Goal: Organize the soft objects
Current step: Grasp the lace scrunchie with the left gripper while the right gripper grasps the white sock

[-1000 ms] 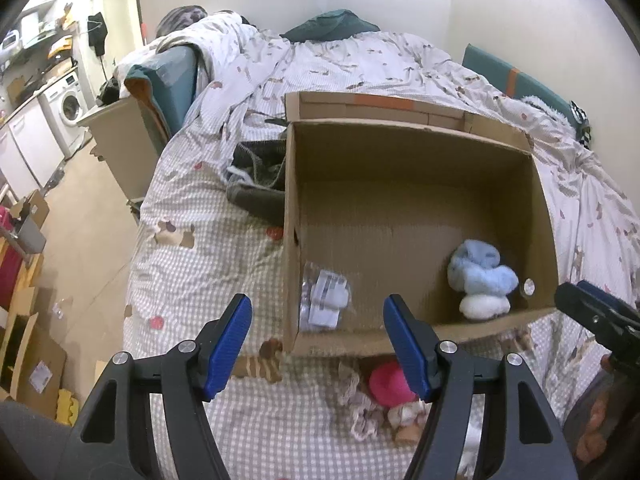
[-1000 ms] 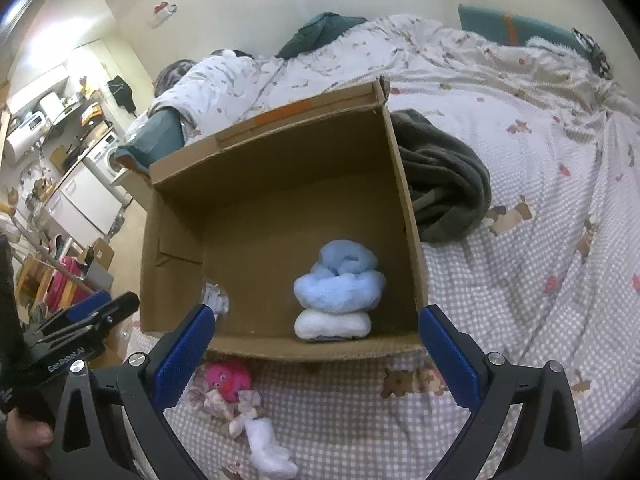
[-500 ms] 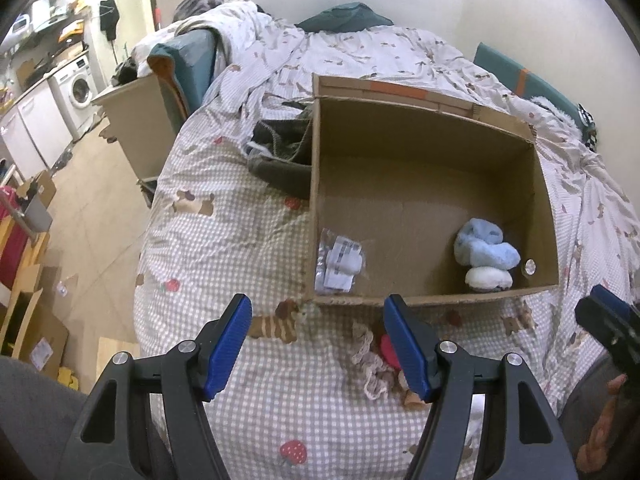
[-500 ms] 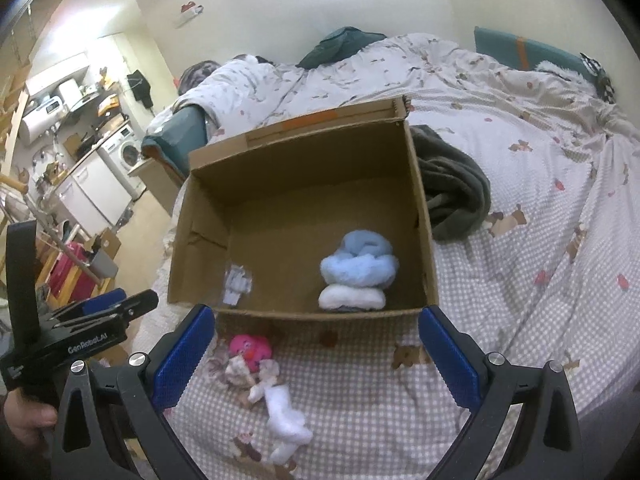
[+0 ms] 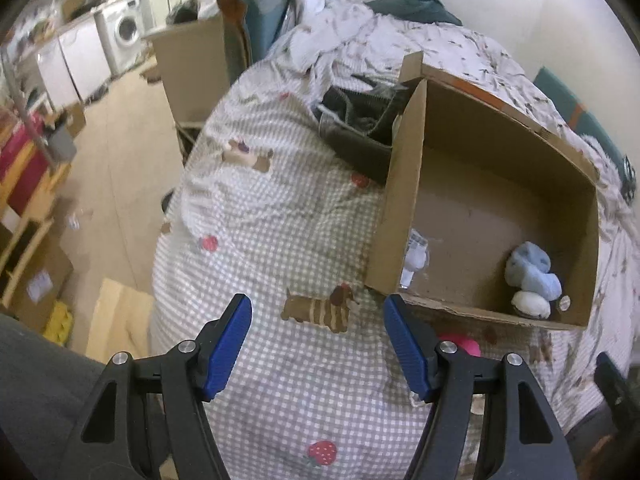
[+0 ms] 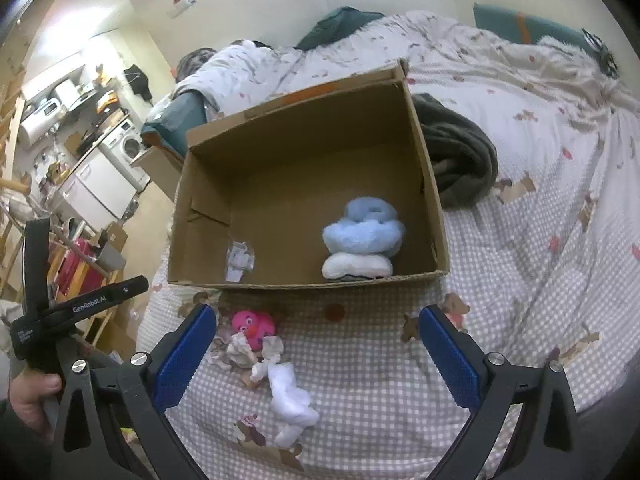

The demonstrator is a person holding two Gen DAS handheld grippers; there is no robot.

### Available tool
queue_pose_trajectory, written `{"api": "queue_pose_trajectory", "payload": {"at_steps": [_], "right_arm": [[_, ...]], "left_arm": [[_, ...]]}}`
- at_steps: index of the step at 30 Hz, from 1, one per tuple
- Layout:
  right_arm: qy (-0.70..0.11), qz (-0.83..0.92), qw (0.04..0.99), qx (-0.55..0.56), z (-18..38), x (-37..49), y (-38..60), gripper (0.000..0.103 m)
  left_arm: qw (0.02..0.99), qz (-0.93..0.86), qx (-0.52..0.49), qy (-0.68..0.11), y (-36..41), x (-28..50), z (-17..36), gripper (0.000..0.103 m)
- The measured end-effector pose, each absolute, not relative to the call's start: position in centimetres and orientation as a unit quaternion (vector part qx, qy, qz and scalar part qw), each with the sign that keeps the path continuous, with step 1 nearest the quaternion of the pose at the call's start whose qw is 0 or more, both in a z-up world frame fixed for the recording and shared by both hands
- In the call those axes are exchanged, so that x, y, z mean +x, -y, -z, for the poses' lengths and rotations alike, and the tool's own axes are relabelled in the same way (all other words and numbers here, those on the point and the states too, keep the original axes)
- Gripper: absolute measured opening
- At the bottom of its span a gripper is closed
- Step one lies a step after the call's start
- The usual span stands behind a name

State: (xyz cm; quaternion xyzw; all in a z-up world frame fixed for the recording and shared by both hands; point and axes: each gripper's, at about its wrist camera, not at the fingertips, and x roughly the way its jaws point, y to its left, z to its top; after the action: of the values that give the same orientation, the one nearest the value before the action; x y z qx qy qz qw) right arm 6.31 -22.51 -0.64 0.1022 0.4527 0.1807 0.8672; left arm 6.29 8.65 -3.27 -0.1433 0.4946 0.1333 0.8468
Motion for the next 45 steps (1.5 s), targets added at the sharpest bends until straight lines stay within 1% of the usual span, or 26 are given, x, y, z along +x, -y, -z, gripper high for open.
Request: {"api": "queue_pose_trajectory", "payload": {"at_steps": [4,5,6,7,8,15,16,17,22,24,25,31,37,39,45], "right_arm": [[-0.475,-0.171,0.857,0.108,1.7,6.8,22.4,0.103],[-0.480,-0.168,0.854,0.108,1.9,7.0,22.3,0.103],[-0.484,-0.167,0.852,0.110,2.2,7.1,22.3,0.103],[-0.487,-0.166,0.850,0.111,2.3,7.3,22.3,0.103],[-0.492,-0.164,0.847,0.114,2.5,7.5,22.3,0.103],[-0.515,-0.156,0.834,0.119,3.7,8.2,22.0,0.103],[-0.517,-0.154,0.834,0.118,3.8,8.3,22.0,0.103],[-0.518,-0.154,0.833,0.117,3.9,8.4,22.0,0.103],[-0.525,-0.155,0.829,0.117,4.2,8.5,21.7,0.103],[-0.526,-0.156,0.828,0.115,4.3,8.5,21.6,0.103],[-0.526,-0.156,0.828,0.114,4.3,8.4,21.5,0.103],[-0.527,-0.157,0.827,0.116,4.3,8.4,21.6,0.103],[-0.537,-0.162,0.816,0.139,4.8,8.4,22.2,0.103],[-0.543,-0.166,0.812,0.138,5.1,8.4,22.0,0.103],[-0.590,-0.180,0.784,0.069,7.2,8.1,19.2,0.103]], "left_arm": [[0.828,-0.085,-0.155,-0.533,-7.4,7.1,5.0,0.065],[0.820,-0.067,-0.157,-0.547,-6.7,7.3,5.7,0.064],[0.814,-0.054,-0.158,-0.557,-6.2,7.5,6.2,0.060],[0.810,-0.043,-0.158,-0.564,-5.7,7.7,6.7,0.049],[0.808,-0.037,-0.161,-0.565,-5.4,7.8,7.0,0.045],[0.772,-0.015,-0.199,-0.604,-4.7,9.5,9.9,0.045],[0.763,-0.011,-0.208,-0.612,-4.7,9.6,10.4,0.041],[0.755,-0.008,-0.219,-0.618,-4.7,9.7,10.9,0.034],[0.728,0.012,-0.234,-0.644,-3.9,9.7,12.2,0.029],[0.728,0.024,-0.227,-0.646,-3.3,9.7,12.1,0.019],[0.733,0.028,-0.218,-0.644,-2.8,9.7,11.8,0.011],[0.765,-0.001,-0.198,-0.613,-3.3,9.1,9.4,0.009],[0.816,-0.057,-0.132,-0.559,-3.6,7.5,6.0,0.009],[0.820,-0.056,-0.132,-0.554,-3.9,7.5,5.7,0.009],[0.819,-0.057,-0.128,-0.557,-3.6,7.5,6.2,0.009]]}}
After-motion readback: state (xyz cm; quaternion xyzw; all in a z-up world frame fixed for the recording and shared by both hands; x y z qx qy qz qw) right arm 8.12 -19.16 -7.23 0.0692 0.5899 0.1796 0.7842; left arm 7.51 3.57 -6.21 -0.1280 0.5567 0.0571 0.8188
